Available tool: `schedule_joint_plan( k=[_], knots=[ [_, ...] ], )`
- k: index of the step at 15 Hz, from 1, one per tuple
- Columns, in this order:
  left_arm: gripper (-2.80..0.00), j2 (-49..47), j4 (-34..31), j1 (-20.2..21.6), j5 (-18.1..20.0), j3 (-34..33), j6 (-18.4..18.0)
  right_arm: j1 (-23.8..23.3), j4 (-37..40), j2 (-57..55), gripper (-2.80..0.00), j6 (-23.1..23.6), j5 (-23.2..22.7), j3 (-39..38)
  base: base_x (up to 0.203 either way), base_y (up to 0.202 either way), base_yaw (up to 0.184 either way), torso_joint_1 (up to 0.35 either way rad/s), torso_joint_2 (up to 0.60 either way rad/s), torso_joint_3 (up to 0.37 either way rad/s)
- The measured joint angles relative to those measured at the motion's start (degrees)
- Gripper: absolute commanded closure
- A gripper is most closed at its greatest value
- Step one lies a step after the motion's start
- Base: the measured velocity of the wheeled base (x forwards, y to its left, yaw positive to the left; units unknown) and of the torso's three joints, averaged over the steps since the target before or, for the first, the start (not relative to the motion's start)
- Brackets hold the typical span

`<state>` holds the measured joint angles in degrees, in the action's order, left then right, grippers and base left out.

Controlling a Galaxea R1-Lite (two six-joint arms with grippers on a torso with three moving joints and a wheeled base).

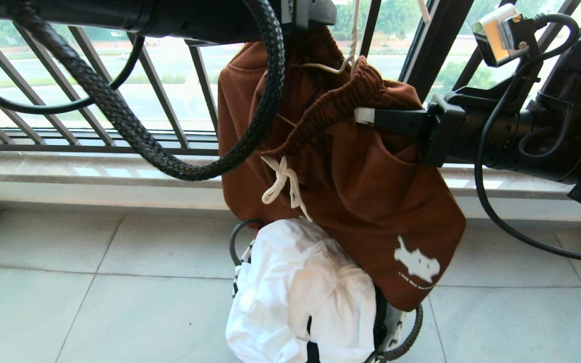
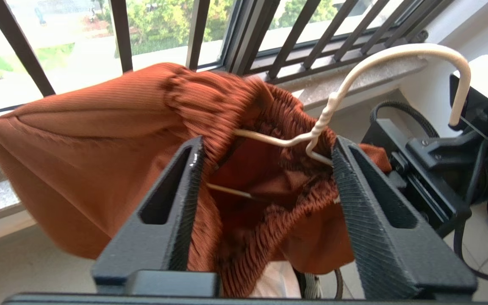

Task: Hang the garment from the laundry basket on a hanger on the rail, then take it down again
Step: Hang the clothes on the clothes rack

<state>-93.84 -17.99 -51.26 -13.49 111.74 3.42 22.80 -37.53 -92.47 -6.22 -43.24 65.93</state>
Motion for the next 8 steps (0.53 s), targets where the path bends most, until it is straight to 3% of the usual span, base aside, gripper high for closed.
schedule_joint_plan(
  k=[2,8],
  knots=[
    [-2.80,1.28,-3.29,-0.01,0.02,-0.46,0.07,-0.35,-0.03,0.06,0.00,-0.09,0.00,0.10,0.000,0.000,0.000,0.000,0.00,0.000],
    [-2.80,4.71,-3.94,1.35,-0.02,-1.95,0.16,-1.08,-3.23,0.33,0.00,-3.39,-0.13,-0.06,0.000,0.000,0.000,0.000,0.00,0.000]
  ],
)
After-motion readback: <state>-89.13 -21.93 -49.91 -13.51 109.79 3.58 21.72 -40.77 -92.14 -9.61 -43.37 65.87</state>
